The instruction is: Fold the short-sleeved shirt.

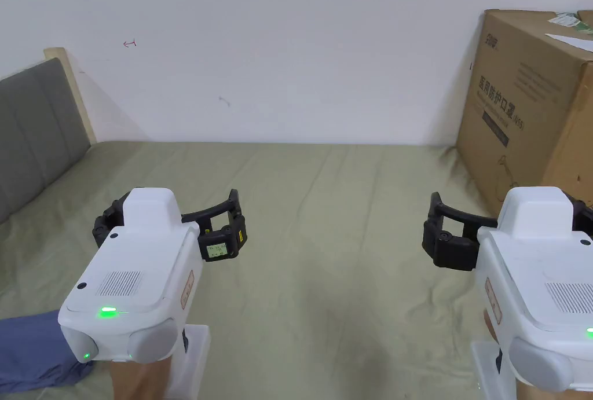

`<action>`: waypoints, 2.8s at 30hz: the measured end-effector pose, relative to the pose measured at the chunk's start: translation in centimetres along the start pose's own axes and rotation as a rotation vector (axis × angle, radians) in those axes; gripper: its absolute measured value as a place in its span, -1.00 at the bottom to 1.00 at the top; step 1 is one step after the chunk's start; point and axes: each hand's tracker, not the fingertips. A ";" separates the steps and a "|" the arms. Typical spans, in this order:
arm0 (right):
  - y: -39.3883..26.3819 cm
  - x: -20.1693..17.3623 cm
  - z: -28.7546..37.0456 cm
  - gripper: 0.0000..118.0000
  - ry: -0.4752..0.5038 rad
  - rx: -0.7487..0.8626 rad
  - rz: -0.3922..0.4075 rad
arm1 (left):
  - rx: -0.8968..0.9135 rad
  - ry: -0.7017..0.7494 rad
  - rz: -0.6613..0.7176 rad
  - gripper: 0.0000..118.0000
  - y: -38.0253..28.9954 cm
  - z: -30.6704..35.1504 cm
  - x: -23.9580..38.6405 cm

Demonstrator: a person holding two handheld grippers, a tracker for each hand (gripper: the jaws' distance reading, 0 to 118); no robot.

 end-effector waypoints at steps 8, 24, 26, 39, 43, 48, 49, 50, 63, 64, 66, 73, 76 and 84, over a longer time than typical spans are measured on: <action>0.0 -0.1 0.0 1.00 0.011 -0.003 0.018 | 0.003 0.003 0.004 1.00 0.1 0.2 0.0; 0.1 -0.2 0.0 1.00 -0.005 0.003 0.022 | 0.002 0.011 0.015 1.00 0.0 0.2 -0.4; 0.0 -0.2 0.0 1.00 -0.006 0.002 0.024 | 0.002 0.011 0.012 1.00 0.0 0.2 -0.4; 0.9 -0.9 -1.6 0.99 -0.219 -0.365 -0.170 | 0.007 0.002 0.025 1.00 0.3 0.2 -0.4; 1.6 -0.4 -2.0 0.99 -0.135 -0.481 -0.259 | 0.012 -0.003 0.043 1.00 0.6 0.1 -0.6; 2.5 -0.1 -2.1 0.98 -0.091 -0.550 -0.336 | 0.012 0.002 0.040 1.00 0.6 -0.1 -0.7; 2.5 -0.2 -2.2 0.98 -0.096 -0.560 -0.338 | 0.011 0.002 0.040 1.00 0.6 -0.1 -0.7; 2.6 -0.3 -2.3 0.98 -0.103 -0.566 -0.332 | 0.011 0.001 0.041 1.00 0.6 -0.1 -0.8; 2.3 -0.6 -2.7 0.96 -0.152 -0.492 -0.226 | 0.016 0.001 0.040 1.00 0.7 -0.3 -0.8; 2.3 -0.4 -2.7 0.96 -0.153 -0.491 -0.226 | 0.017 0.000 0.036 1.00 0.7 -0.3 -0.7; 2.4 -0.7 -2.7 0.96 -0.162 -0.488 -0.211 | 0.018 0.002 0.029 1.00 0.7 -0.3 -0.7; 2.2 -1.5 -1.1 0.96 -0.105 -0.227 -0.138 | 0.014 -0.002 0.030 1.00 0.6 -0.3 -0.7; 1.6 -1.3 -0.2 0.97 -0.073 -0.085 -0.163 | 0.010 -0.001 0.030 1.00 0.4 -0.2 -0.7; 1.1 -2.2 0.3 1.00 -0.066 0.085 0.006 | 0.013 -0.004 0.038 1.00 0.5 -0.1 -0.8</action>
